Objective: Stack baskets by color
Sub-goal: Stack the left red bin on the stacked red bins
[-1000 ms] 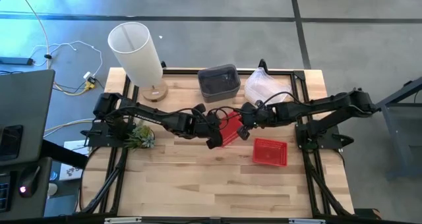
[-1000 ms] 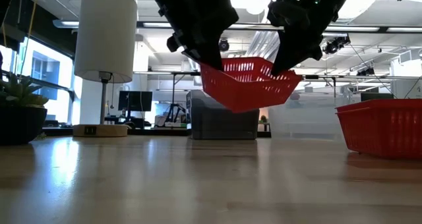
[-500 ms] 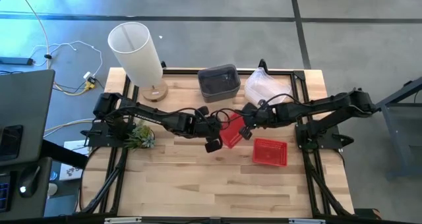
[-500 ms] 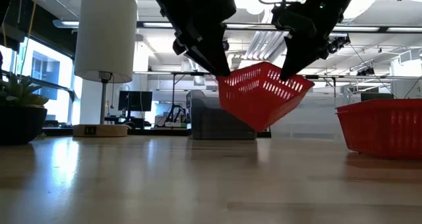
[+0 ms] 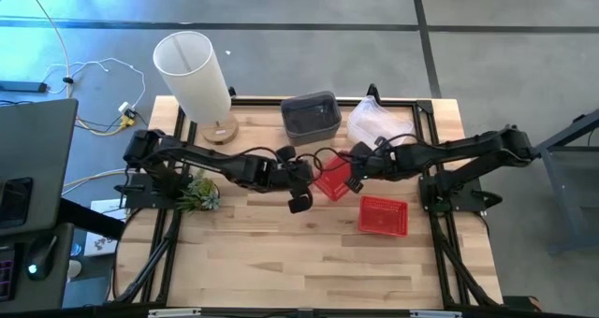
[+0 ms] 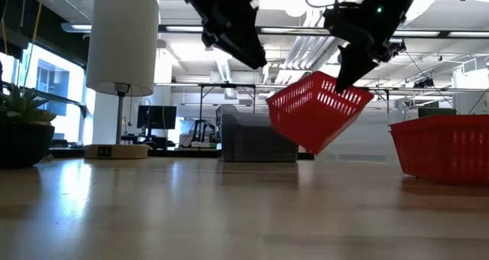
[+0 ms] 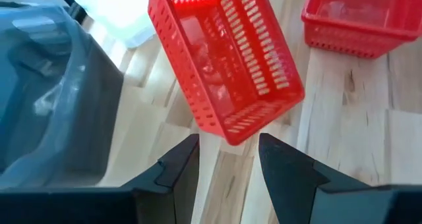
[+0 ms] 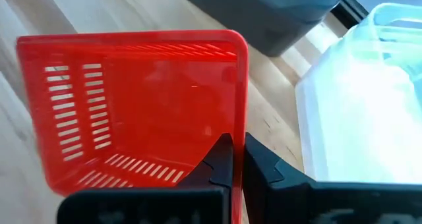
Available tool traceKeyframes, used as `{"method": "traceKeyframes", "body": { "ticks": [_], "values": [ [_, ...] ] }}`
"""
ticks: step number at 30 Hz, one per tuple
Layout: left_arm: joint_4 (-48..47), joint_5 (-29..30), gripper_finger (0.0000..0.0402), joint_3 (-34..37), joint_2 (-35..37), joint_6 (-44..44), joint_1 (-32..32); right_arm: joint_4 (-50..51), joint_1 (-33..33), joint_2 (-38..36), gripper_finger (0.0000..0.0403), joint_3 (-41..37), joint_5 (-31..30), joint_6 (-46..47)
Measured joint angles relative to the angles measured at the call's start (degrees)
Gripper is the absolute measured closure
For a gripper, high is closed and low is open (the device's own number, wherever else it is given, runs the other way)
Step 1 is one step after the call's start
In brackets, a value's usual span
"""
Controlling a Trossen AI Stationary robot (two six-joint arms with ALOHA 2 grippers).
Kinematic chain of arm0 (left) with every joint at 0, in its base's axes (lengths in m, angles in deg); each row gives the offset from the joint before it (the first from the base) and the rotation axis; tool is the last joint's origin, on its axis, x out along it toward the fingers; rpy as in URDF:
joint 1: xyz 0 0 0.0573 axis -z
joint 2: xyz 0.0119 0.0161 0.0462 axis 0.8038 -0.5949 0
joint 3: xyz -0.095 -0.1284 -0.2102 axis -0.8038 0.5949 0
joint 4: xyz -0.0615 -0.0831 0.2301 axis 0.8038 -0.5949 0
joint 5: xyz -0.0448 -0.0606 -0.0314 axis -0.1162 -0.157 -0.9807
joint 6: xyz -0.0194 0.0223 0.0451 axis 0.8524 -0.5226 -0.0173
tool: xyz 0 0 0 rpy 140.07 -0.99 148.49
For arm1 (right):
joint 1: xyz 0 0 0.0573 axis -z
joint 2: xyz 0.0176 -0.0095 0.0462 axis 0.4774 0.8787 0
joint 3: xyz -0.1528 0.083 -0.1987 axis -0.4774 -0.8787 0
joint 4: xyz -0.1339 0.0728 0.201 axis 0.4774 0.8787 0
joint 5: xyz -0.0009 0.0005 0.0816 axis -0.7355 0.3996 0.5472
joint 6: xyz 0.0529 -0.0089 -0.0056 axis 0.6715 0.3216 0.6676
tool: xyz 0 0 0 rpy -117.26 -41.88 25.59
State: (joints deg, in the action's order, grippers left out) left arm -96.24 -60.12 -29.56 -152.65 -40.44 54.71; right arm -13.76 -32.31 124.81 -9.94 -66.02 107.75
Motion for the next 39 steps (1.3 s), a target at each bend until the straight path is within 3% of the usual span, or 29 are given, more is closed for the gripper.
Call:
{"method": "traceKeyframes", "body": {
  "ticks": [10,17,28,39],
  "values": [
    [-2.58,-0.12,0.0257,0.0,2.37,-0.48,0.02,6.86,-0.1,-9.5,0.0403,-0.02,-2.84,2.15],
    [-3.2,-0.12,0.0257,0.0,2.37,-0.48,0.02,16.65,-3.73,-16.69,0.0403,0.0,-8.18,11.66],
    [-5.73,-0.18,0.0257,0.02,2.37,-0.45,0.02,31.08,-15.44,-21.44,0.0403,-0.02,-7.11,37.07],
    [-7.53,-0.19,0.0257,0.04,2.35,-0.48,0.2,31.97,-30.73,-21.36,0.0403,-0.06,-5.09,64.4]
  ]
}}
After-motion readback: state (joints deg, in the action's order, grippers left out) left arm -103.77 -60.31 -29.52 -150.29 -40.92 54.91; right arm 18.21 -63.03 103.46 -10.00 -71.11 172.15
